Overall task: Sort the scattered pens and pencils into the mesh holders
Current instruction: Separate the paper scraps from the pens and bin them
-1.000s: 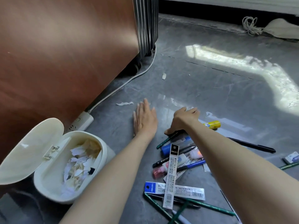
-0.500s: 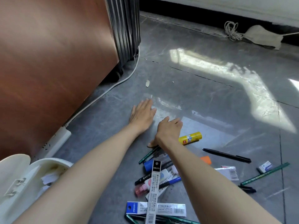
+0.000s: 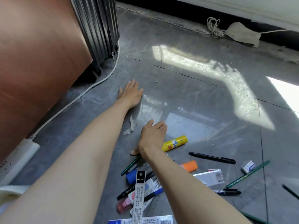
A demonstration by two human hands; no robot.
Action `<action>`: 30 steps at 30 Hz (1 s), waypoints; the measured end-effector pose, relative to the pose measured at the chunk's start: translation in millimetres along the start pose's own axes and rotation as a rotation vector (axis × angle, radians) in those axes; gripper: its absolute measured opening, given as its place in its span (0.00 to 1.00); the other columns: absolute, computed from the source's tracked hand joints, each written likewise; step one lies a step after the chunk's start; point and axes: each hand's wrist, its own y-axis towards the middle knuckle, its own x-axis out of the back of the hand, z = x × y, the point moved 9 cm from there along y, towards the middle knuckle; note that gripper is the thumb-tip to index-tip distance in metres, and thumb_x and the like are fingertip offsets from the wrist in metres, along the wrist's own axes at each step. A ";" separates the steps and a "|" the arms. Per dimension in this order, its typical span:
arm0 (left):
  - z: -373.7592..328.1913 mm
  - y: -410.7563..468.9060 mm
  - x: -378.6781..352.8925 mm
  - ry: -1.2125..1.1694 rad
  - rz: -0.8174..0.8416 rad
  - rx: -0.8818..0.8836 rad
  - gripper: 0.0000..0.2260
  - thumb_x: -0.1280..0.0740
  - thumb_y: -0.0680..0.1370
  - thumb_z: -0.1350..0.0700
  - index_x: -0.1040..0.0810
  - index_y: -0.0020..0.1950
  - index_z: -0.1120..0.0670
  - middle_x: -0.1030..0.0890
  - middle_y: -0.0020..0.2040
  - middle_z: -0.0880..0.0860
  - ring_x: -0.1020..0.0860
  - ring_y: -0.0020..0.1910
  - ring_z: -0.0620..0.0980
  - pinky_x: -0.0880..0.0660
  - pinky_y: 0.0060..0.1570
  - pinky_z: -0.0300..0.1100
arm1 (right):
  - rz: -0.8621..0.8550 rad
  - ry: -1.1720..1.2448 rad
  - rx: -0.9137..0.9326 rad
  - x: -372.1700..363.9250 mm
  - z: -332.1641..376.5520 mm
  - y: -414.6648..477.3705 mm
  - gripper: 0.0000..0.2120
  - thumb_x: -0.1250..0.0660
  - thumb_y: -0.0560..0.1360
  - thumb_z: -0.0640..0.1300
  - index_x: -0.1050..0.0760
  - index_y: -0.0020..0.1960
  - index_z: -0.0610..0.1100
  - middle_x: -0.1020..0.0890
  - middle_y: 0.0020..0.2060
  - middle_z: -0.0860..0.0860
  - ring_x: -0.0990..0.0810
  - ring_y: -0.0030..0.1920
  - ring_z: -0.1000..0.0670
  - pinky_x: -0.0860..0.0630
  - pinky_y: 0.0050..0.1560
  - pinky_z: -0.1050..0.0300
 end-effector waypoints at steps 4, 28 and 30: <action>-2.4 -44.6 -12.8 -0.104 -0.040 -0.061 0.23 0.54 0.83 0.49 0.49 0.77 0.55 0.53 0.78 0.48 0.55 0.76 0.44 0.59 0.73 0.49 | -0.023 -0.009 0.002 0.9 -1.1 1.5 0.57 0.26 0.66 0.59 0.57 0.74 0.30 0.46 0.72 0.29 0.51 0.73 0.29 0.53 0.74 0.40; 71.2 -254.9 -71.0 -0.321 -0.340 0.268 0.25 0.49 0.83 0.55 0.55 0.77 0.55 0.54 0.78 0.58 0.58 0.76 0.53 0.61 0.72 0.48 | -0.270 0.296 0.471 -32.8 50.7 -46.7 0.15 0.38 0.74 0.33 0.22 0.58 0.37 0.25 0.53 0.39 0.26 0.55 0.39 0.28 0.54 0.54; 54.4 -247.4 -73.5 -0.365 -0.270 0.079 0.24 0.48 0.82 0.59 0.50 0.77 0.55 0.49 0.78 0.55 0.54 0.77 0.49 0.59 0.72 0.45 | -0.286 0.356 0.476 -33.6 51.7 -55.4 0.14 0.38 0.71 0.30 0.21 0.54 0.34 0.24 0.51 0.37 0.25 0.54 0.40 0.32 0.50 0.61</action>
